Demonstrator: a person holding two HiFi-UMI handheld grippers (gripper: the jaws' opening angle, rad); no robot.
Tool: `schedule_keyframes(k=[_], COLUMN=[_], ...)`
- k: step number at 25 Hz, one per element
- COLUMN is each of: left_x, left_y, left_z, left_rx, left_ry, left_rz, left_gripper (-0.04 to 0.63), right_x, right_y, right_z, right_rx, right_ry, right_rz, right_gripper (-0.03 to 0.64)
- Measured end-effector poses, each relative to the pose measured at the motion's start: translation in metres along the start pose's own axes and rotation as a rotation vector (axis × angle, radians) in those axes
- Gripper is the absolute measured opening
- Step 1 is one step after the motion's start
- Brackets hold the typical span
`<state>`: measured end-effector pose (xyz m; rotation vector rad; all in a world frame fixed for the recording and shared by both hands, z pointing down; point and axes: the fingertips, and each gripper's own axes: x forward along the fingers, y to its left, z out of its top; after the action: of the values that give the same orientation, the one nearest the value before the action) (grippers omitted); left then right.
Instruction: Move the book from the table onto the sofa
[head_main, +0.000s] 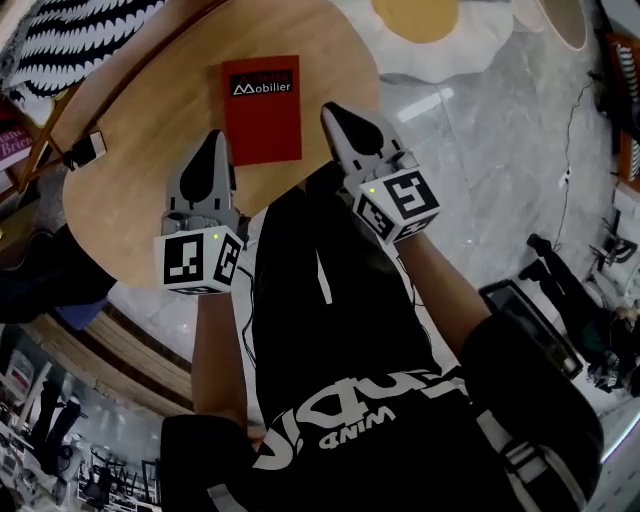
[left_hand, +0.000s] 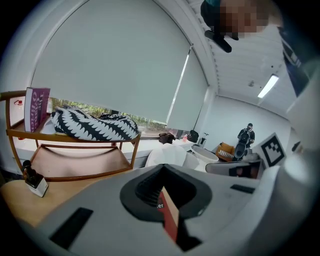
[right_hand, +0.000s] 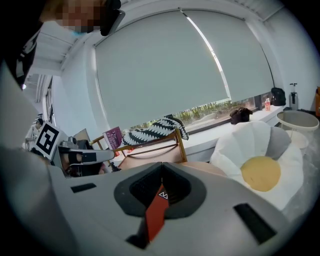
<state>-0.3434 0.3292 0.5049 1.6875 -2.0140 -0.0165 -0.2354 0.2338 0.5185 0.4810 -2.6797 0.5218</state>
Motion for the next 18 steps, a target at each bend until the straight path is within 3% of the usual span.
schedule_keyframes(k=[8,18], left_x=[0.02,0.022], left_y=[0.014,0.022], left_z=[-0.035,-0.052], left_rx=[0.002,0.001], left_ry=[0.016,0.041], left_rz=[0.005,0.024], left_gripper=[0.006,0.008], right_x=[0.022,0.025], right_y=[-0.011,-0.015], right_z=[-0.036,-0.052], right_rx=[0.015,0.033], right_ry=[0.024,0.033], right_rz=[0.007,-0.005], right_gripper=[0.0,0.002])
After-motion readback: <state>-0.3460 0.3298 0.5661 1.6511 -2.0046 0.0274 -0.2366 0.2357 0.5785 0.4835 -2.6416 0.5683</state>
